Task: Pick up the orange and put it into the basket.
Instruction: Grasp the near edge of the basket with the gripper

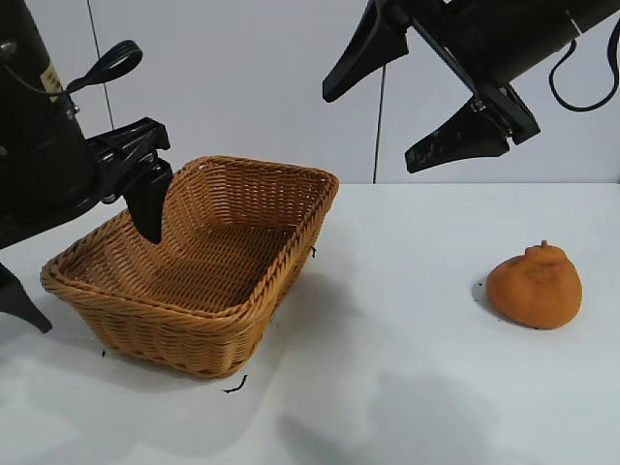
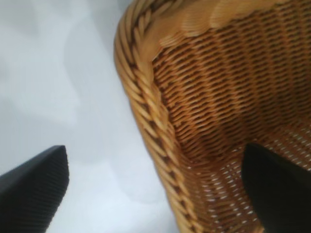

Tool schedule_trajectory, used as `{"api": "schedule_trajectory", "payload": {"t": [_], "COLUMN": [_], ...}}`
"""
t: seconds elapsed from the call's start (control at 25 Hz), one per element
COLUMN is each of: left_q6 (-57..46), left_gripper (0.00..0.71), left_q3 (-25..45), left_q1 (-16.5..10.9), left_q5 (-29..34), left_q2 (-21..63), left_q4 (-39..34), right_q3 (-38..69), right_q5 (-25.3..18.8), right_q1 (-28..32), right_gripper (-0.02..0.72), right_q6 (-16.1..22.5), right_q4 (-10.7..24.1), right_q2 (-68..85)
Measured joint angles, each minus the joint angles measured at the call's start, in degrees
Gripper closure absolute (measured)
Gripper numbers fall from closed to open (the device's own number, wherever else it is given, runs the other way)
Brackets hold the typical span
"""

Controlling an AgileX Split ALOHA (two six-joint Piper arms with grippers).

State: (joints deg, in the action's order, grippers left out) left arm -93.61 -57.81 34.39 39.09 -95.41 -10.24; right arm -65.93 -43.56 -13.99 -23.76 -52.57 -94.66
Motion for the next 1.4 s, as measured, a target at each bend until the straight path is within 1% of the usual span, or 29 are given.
{"api": "schedule_trajectory", "payload": {"t": [0.12,0.28,0.4,0.52,0.6,0.72,0.92,1.0,1.08,1.4], "left_q6": [-0.49,-1.05,-1.09,-1.11,-1.16,-1.10,-1.10,-1.10,-1.10,-1.10], "left_gripper": [0.018,0.018,0.018,0.018,0.018,0.018,0.027,0.067,0.124,0.395], "left_q3": [-0.04,-0.04,-0.04,-0.04,-0.04,-0.04,-0.04,-0.04,-0.04,-0.04], "left_q1": [0.00,-1.23,-1.60,-1.67,-1.67,-1.67,-1.67,-1.67,-1.67,-1.67], "left_q5": [-1.22,-3.00,-3.96,-8.44,-10.19,-10.58,-10.65,-10.65,-10.53,-9.30], "left_q2": [-1.12,-3.80,-6.32,-8.96,-10.95,-12.34,-12.57,-12.57,-12.57,-12.57], "left_q4": [0.21,-0.03,-0.16,0.01,1.23,2.71,2.66,2.66,2.66,2.66], "right_q3": [0.00,0.00,0.00,0.00,0.00,0.00,0.00,0.00,0.00,0.00], "right_q5": [-0.05,-0.23,-0.22,-0.22,-0.22,-0.22,-0.22,-0.22,-0.22,-0.22], "right_q1": [0.00,0.00,0.00,0.00,0.00,0.00,0.00,0.00,0.00,0.00], "right_gripper": [0.008,0.008,0.008,0.008,0.008,0.008,0.008,0.008,0.008,0.008], "right_q6": [0.00,0.00,0.00,0.00,0.00,0.00,0.00,0.00,0.00,0.00], "right_q4": [0.00,0.00,0.00,0.00,0.05,0.05,-0.01,-0.01,-0.01,0.05], "right_q2": [0.00,0.00,0.00,0.00,0.00,0.00,0.00,0.00,0.00,0.00]}}
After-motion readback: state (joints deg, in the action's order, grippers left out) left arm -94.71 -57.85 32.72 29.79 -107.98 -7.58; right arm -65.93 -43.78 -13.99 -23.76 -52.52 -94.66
